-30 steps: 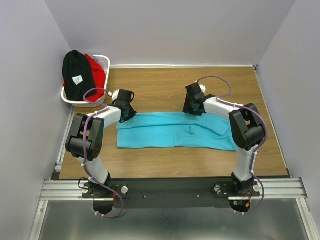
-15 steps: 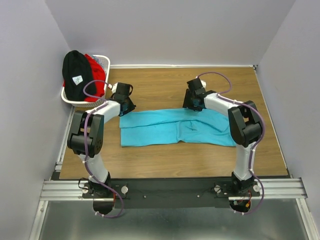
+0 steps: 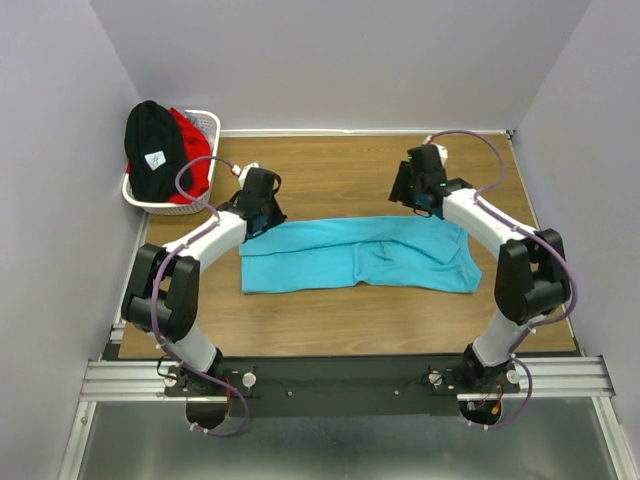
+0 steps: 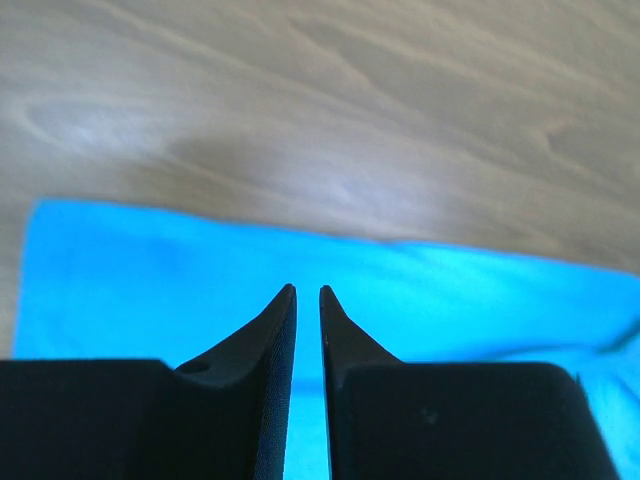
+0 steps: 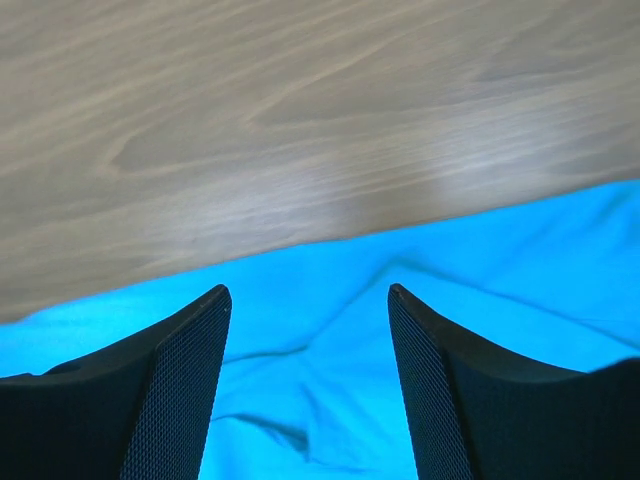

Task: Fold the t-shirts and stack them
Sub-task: Fold the tshirt

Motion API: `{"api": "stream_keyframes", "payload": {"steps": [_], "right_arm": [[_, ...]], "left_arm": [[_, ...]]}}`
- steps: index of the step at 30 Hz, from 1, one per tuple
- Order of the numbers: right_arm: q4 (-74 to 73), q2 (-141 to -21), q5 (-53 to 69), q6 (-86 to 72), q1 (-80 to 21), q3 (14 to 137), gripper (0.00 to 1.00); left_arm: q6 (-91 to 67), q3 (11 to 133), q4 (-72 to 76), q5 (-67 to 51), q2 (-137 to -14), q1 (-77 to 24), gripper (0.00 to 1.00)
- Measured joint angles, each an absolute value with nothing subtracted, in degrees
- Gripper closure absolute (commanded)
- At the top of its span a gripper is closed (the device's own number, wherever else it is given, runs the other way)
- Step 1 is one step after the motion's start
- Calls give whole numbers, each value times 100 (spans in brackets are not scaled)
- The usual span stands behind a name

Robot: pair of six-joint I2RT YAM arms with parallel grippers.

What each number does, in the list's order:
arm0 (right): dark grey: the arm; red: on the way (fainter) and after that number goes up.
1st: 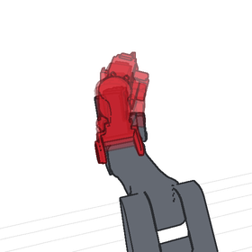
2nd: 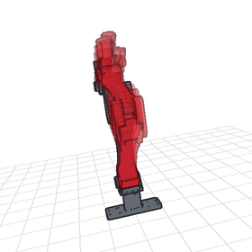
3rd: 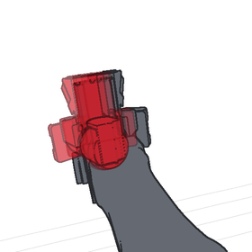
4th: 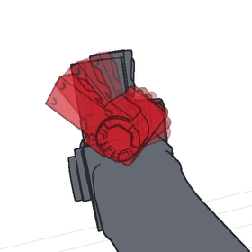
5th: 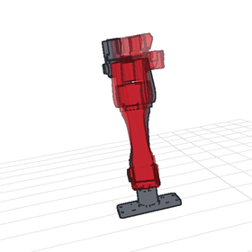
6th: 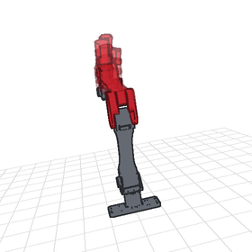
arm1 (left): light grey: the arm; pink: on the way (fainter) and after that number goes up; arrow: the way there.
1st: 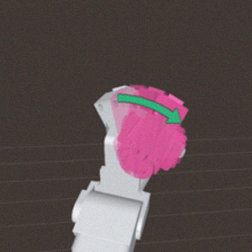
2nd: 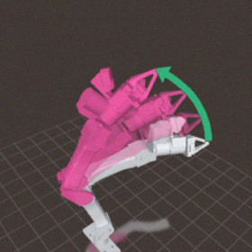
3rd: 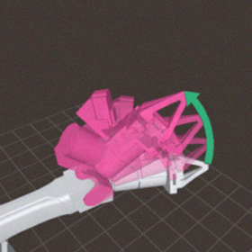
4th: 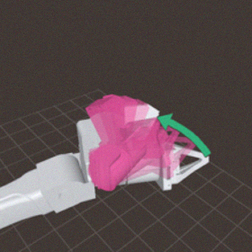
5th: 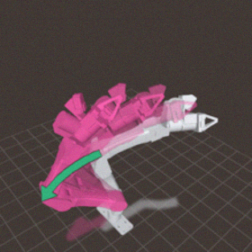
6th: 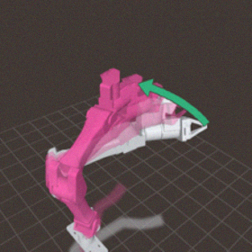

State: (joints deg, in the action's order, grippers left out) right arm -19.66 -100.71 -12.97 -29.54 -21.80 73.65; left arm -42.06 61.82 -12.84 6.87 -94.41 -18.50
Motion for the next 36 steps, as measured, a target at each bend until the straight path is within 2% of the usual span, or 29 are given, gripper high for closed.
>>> {"api": "stream_keyframes", "payload": {"steps": [6,12,15,31,36], "right_arm": [[-1977,-9935,-1297,-2934,-1400,7155,33],[-1984,-10368,-1212,-2842,-1431,7150,42],[-1984,-10558,-1151,-2823,-1457,7150,43],[-1986,-10812,-1098,-2735,-1457,7153,51],[-1984,-10812,-1070,-2740,-1457,7124,58]], "left_arm": [[-4318,5594,-1256,648,-9188,-2248,78],[-4659,4910,-1258,663,-8960,-2263,78],[-4884,4652,-1304,690,-8711,-2263,78],[-5312,4713,-1562,1009,-8912,-2180,78],[-5293,4746,-1579,1076,-9045,-2088,84]]}}
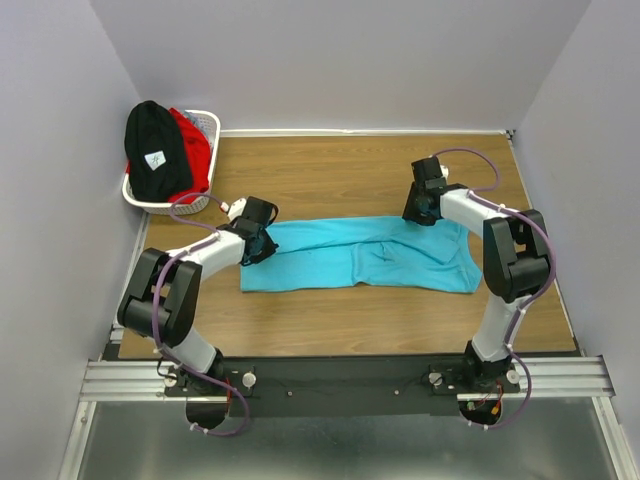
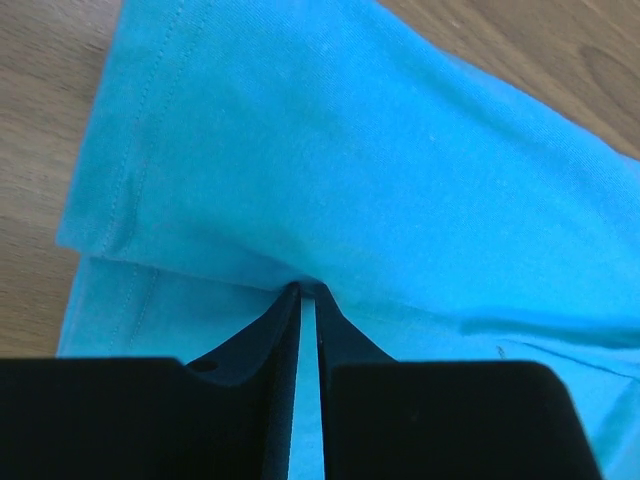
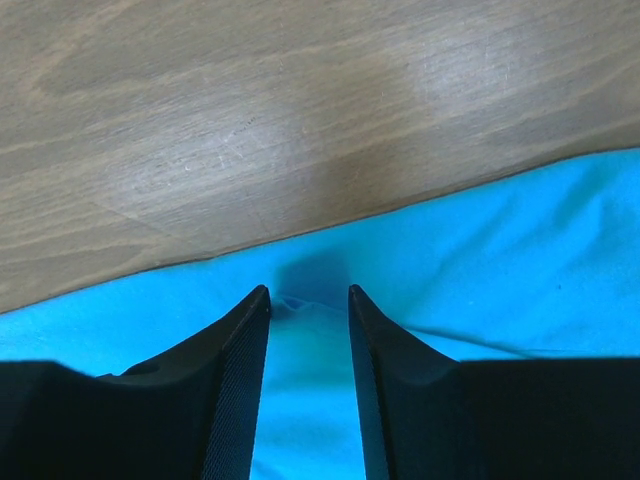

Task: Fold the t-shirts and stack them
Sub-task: Fold the tshirt

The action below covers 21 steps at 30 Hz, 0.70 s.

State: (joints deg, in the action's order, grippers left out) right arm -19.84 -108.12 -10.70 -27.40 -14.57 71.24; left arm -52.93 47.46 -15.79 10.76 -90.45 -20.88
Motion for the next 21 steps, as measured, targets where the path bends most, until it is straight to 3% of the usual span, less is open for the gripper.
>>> {"api": "stream_keyframes", "payload": {"steps": [10,21], "right_arm": [[-1984,-10781,-996,-2759,-1494,6958,85],[-1990,-10337,-888,-2827,-1496,6724,96]], "left_arm": [[-5078,4919,-1573,1133,-9209,-1949,85],[-4882,5094,-1623,1208,-9212,-1946,85]]}}
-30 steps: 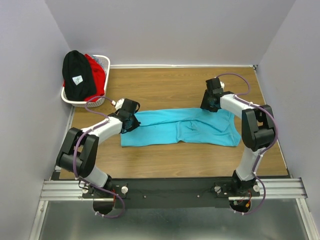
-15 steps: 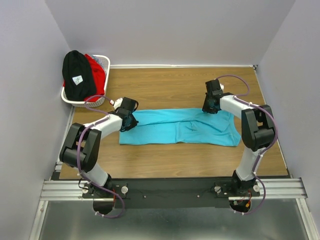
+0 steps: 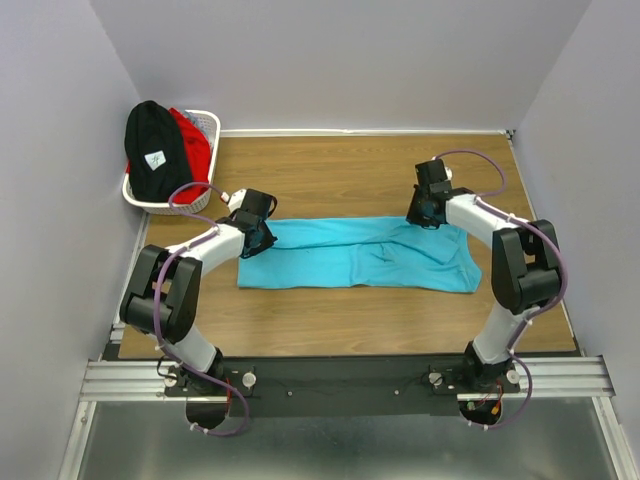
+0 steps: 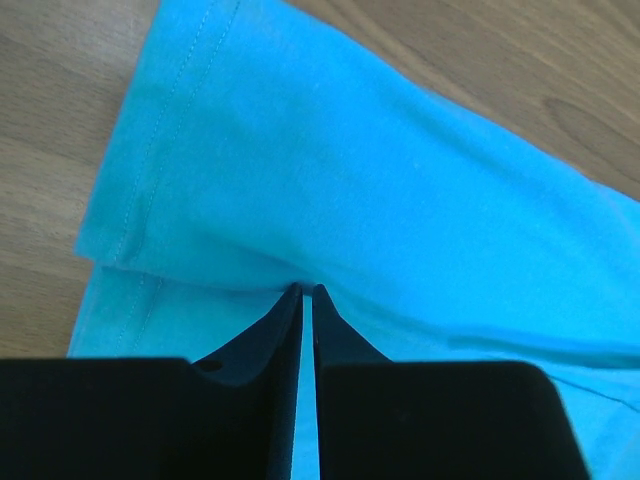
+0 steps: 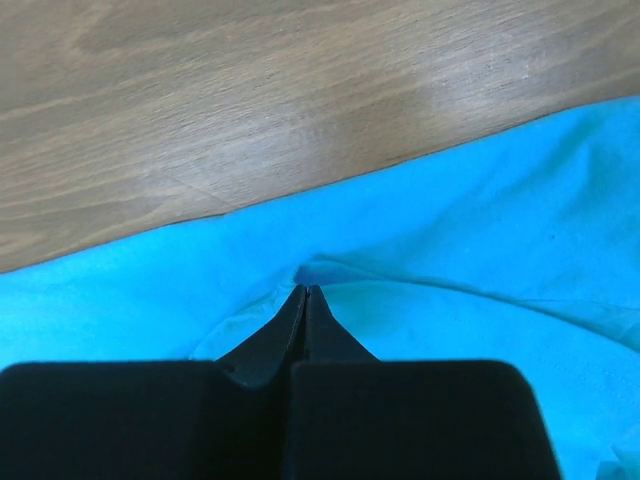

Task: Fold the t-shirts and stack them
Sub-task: Fold the tshirt

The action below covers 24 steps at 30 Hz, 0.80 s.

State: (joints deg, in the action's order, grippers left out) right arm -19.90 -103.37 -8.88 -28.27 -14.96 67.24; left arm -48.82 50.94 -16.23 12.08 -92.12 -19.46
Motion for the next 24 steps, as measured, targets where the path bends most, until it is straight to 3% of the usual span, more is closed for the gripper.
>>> {"api": "stream_keyframes", "payload": {"steps": [24], "right_arm": [[-1986,-8497,-701,-3439,-2217,5256,97]], "left_arm": [[-4305,5511,-1599,1166,-8980,-1946,85]]}}
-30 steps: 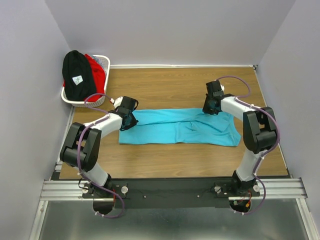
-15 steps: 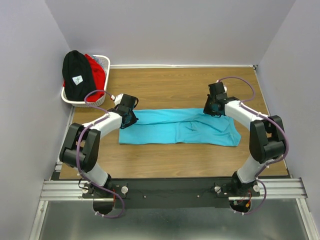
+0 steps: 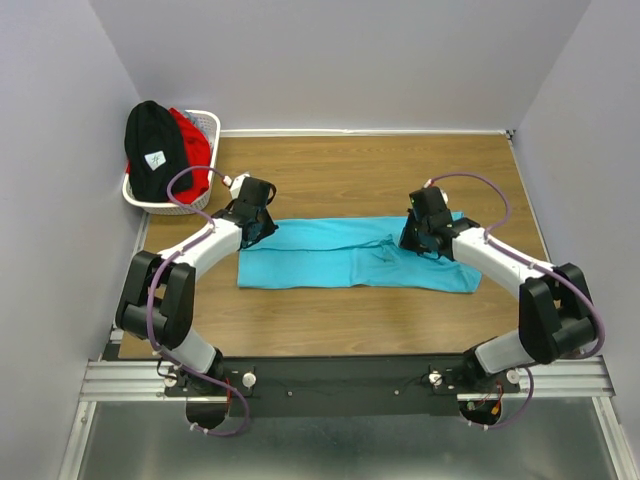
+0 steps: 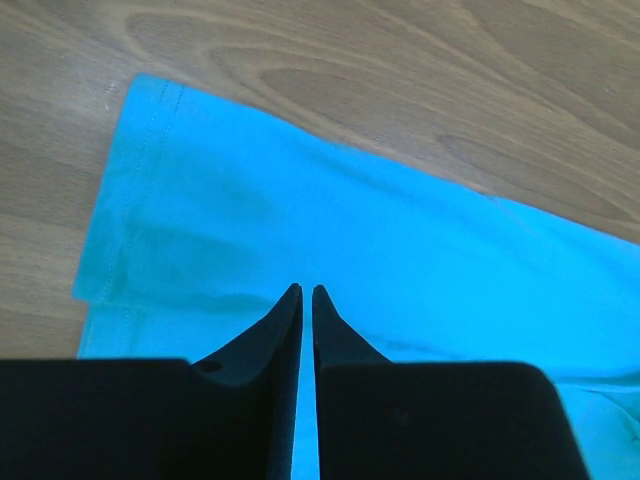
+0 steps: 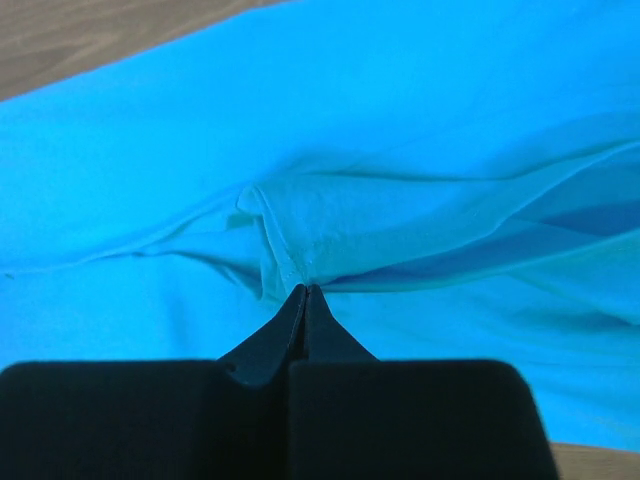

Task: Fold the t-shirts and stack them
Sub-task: Fold the tshirt

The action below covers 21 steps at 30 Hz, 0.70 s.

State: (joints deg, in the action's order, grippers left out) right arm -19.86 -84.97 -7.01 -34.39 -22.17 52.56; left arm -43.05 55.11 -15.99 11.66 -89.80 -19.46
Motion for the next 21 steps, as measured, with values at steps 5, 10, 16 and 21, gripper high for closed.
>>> {"api": "stream_keyframes", "payload": {"steps": [5,10,16,21], "right_arm": [[-1994,-8274,-703,-3677,-2458,4871,98],[-1988,-8012,-727,-3870,-2635,4556,96],[-1966,-7804,-788,-4066,-2840,4298,96],[-1907,-7795,-836,-4230,-2956,4202,96]], "left_arm": [[-4195,5594,-1592,1061,-8980,-1946,85],[-4112,5603,-1577,930,-8989,-1946,85],[-4032,5638,-1505,773,-9063,-1966,86],[-3983,5688,-1437,657,-9144,-2062,86]]}}
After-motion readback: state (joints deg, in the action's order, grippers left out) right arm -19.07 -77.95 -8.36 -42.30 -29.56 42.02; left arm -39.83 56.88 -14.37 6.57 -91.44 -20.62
